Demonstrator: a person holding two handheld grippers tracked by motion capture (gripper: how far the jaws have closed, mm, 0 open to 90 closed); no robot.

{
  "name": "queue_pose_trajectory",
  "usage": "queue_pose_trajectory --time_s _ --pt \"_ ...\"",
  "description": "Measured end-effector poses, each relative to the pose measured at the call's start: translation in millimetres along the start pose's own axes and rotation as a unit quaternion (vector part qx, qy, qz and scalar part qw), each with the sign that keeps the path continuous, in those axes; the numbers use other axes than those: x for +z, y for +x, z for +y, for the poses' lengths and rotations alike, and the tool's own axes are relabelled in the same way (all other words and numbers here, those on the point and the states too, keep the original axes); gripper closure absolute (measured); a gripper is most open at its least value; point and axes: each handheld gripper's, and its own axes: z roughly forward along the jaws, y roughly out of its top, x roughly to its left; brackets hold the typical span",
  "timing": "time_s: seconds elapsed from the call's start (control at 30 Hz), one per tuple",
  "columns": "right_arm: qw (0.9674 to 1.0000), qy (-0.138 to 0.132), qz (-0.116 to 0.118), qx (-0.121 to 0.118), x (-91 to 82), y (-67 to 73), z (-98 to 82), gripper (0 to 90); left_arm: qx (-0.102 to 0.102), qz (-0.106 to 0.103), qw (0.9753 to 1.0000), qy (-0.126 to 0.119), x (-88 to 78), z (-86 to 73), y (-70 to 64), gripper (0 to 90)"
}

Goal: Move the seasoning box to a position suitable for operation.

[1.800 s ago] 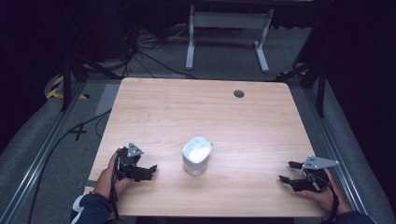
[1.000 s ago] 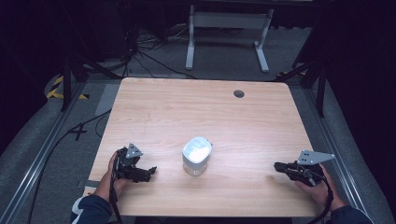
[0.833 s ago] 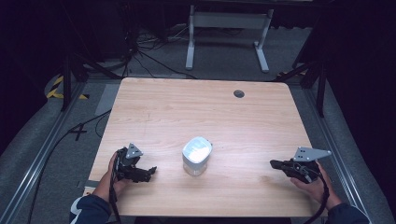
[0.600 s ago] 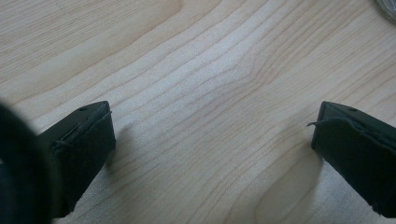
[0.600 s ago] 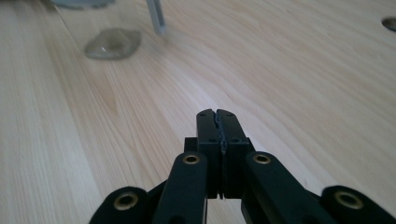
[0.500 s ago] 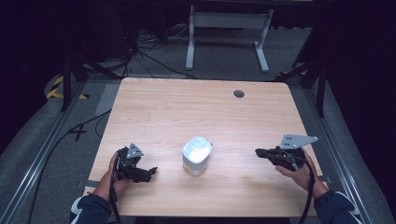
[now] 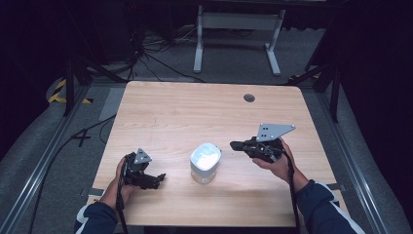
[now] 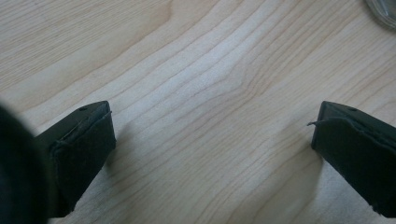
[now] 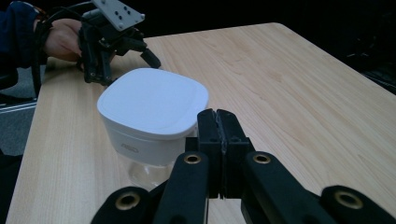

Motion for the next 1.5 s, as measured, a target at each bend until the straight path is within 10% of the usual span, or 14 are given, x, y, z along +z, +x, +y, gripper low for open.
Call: queue_pose_trajectory --time_s 0.5,1.2,1.3,1.5 --pt "0.9988 0.001 0.039 -0.031 36.4 7.3 15.5 90.0 0.006 -0.010 0.9999 0.002 1.3 1.3 -3.2 0.0" --pt "0.9991 0.022 0.016 -0.031 54.7 -1.2 12.1 90.0 0.012 -0.010 0.9999 0.001 -0.4 1.2 -5.9 1.5" --pt "0.9992 0.020 0.015 -0.033 54.9 -1.3 11.7 90.0 0.018 -0.018 0.9997 0.000 -6.6 3.4 -8.0 29.2" --pt "0.9993 0.017 0.011 -0.031 55.4 -2.0 10.9 90.0 0.052 -0.023 0.9968 -0.055 -30.7 21.5 -29.5 44.5"
